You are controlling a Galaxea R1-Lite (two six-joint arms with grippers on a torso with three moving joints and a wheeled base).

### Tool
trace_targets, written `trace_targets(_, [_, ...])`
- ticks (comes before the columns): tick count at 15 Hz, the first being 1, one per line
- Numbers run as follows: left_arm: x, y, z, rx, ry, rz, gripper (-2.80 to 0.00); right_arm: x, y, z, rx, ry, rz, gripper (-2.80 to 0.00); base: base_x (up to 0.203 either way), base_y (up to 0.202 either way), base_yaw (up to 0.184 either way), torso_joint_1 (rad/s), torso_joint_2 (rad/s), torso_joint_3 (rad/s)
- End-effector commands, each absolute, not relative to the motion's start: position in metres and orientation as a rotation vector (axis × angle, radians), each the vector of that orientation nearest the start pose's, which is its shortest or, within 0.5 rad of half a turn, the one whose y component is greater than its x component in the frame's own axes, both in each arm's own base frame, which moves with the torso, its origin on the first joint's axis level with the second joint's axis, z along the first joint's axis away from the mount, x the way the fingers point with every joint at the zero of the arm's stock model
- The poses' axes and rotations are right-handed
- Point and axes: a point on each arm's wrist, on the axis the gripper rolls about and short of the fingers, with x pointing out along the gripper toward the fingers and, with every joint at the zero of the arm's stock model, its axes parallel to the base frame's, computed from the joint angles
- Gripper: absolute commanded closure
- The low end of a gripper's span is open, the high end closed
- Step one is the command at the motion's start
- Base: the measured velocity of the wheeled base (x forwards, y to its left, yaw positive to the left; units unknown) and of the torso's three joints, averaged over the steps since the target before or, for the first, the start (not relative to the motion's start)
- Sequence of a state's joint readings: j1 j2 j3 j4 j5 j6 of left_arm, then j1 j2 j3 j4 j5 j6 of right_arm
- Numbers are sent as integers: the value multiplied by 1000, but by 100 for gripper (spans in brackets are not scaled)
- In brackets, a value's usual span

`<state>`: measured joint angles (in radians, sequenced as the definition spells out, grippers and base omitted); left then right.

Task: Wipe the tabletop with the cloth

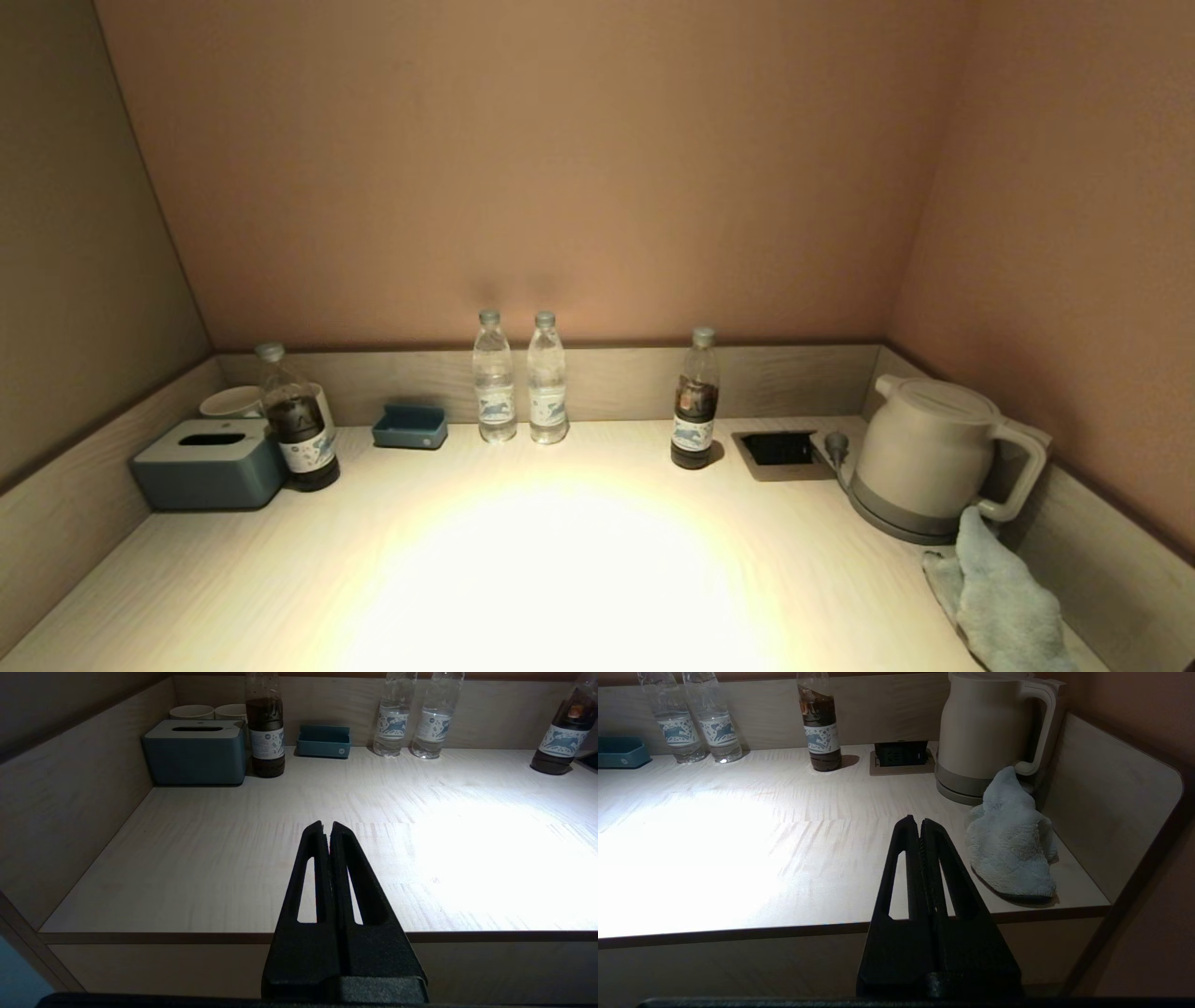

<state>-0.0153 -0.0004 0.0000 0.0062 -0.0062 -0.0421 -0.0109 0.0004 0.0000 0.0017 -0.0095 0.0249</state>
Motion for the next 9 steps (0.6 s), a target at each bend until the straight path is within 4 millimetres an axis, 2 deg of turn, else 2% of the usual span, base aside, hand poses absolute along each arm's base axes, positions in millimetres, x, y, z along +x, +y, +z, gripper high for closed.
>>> trace_targets(1, [-23, 0, 75, -43, 7, -21, 0, -23, 0, 75, 25, 1, -20, 0, 0, 0, 0, 0, 0, 0])
trace_targets(9, [-23, 0, 75, -43, 6, -21, 0, -23, 0, 75, 26, 1, -20, 0, 0, 0, 0, 0, 0, 0])
